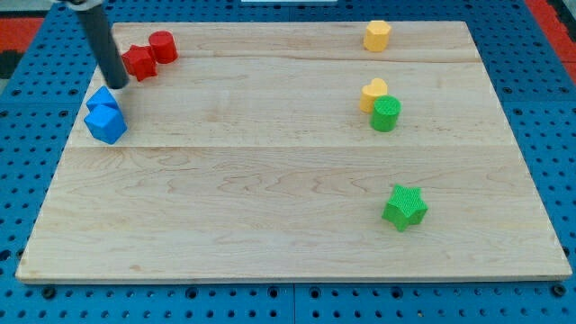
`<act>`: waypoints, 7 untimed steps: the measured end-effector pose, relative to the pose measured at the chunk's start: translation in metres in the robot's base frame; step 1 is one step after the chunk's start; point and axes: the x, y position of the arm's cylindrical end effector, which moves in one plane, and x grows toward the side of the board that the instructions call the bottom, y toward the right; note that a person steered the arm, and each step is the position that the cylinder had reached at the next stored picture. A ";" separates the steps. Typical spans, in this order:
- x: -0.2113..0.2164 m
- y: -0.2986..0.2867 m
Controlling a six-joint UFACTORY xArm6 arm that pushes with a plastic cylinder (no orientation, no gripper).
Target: Move the blue triangle close to the yellow hexagon
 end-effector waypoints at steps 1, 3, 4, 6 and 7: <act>-0.005 -0.035; 0.063 -0.030; 0.064 -0.019; 0.043 0.031; 0.018 0.044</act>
